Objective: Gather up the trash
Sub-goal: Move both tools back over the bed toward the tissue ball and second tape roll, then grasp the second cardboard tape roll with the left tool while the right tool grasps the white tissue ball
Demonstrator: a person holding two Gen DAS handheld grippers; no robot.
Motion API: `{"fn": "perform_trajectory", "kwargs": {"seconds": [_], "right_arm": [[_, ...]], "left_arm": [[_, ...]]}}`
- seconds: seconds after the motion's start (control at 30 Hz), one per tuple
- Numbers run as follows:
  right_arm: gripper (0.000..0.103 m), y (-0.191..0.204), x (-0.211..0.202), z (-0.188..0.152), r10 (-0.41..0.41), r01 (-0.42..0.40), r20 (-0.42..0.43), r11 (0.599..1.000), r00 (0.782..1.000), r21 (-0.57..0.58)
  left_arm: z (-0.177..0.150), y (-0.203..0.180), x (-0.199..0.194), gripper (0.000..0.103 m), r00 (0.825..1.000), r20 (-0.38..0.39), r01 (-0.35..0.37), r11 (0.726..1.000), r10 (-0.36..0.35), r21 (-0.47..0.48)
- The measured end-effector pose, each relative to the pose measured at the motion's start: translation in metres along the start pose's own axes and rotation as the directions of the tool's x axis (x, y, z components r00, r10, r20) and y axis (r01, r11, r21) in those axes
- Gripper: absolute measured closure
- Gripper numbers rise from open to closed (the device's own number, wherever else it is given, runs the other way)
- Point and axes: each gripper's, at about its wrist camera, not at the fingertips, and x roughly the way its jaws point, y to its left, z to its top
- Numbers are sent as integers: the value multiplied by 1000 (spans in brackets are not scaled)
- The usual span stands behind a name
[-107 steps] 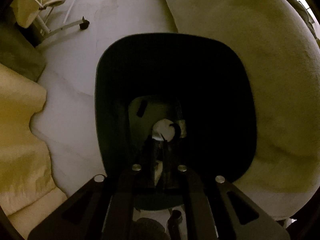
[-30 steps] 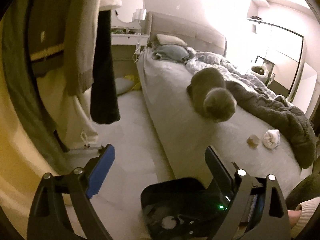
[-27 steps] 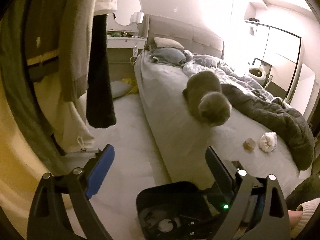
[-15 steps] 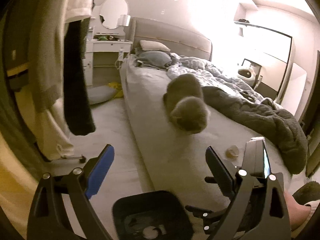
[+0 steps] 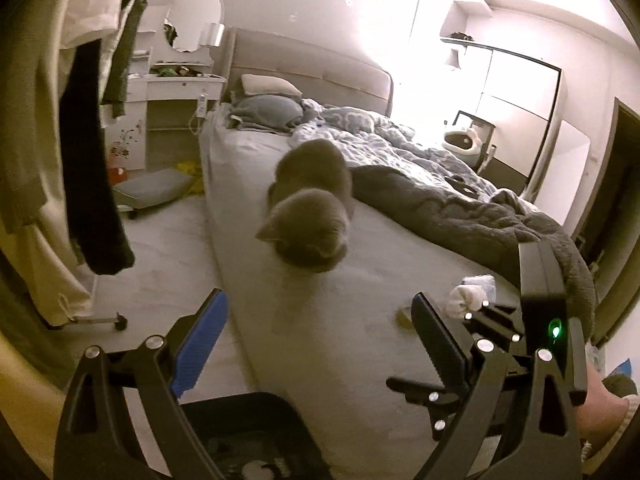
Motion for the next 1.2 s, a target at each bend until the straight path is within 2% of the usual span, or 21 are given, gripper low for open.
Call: {"fn": "perform_trajectory", "kwargs": {"seconds": [0.43, 0.73, 1.03, 1.2], "right_arm": [[25, -70, -26, -7, -79, 78, 38, 996, 996, 39], [22, -118, -31, -31, -94, 89, 40, 990, 995, 113], [22, -144, -29, -46, -77, 73, 26, 990, 997, 119], [22, -159, -25, -55, -70, 68, 16, 991, 997, 115]], "left_arm": [[-3, -41, 42, 9, 997, -45, 71, 997, -70, 21], [-11, -74, 84, 9, 992, -102, 78, 995, -70, 70], [-31, -91, 141, 9, 975, -207, 89, 995, -81, 33], [-40, -106, 162, 9, 970, -238, 60, 994, -38, 86]]}}
